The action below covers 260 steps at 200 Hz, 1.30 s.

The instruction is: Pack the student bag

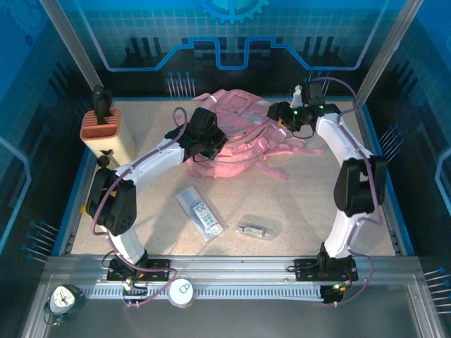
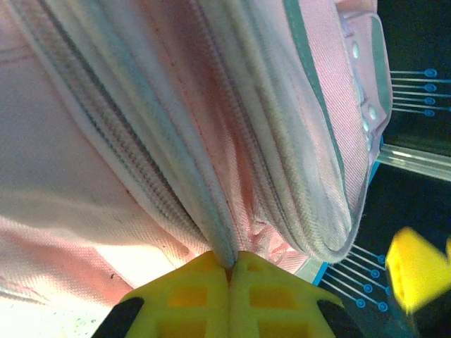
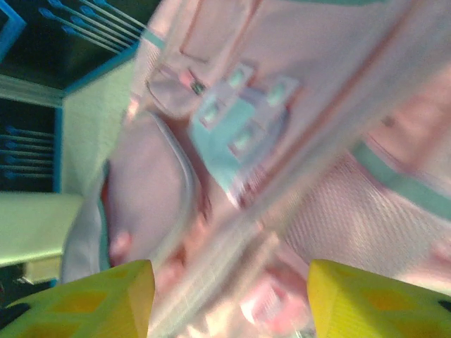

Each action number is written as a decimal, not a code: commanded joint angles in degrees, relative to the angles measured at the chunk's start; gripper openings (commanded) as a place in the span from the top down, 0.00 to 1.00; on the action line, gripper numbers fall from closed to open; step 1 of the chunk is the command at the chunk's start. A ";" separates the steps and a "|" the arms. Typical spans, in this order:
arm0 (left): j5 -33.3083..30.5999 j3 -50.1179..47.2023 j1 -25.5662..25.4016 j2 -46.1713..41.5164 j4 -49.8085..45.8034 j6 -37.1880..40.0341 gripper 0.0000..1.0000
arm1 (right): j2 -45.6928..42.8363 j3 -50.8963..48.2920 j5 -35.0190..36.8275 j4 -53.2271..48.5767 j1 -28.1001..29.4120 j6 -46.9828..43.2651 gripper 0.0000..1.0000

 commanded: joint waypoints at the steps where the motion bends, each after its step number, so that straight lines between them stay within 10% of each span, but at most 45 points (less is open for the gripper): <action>1: -1.71 -0.34 -0.97 -3.97 2.32 -3.62 1.00 | -8.18 -6.57 4.28 -4.93 2.82 -5.07 0.41; 65: -2.51 2.26 -2.04 -4.31 1.06 -3.98 1.00 | -10.59 -17.08 6.04 4.74 18.35 -3.21 0.53; 260: -4.23 3.05 -3.34 -4.80 1.75 -2.36 1.00 | -2.72 -18.06 18.34 15.92 21.70 -6.03 0.66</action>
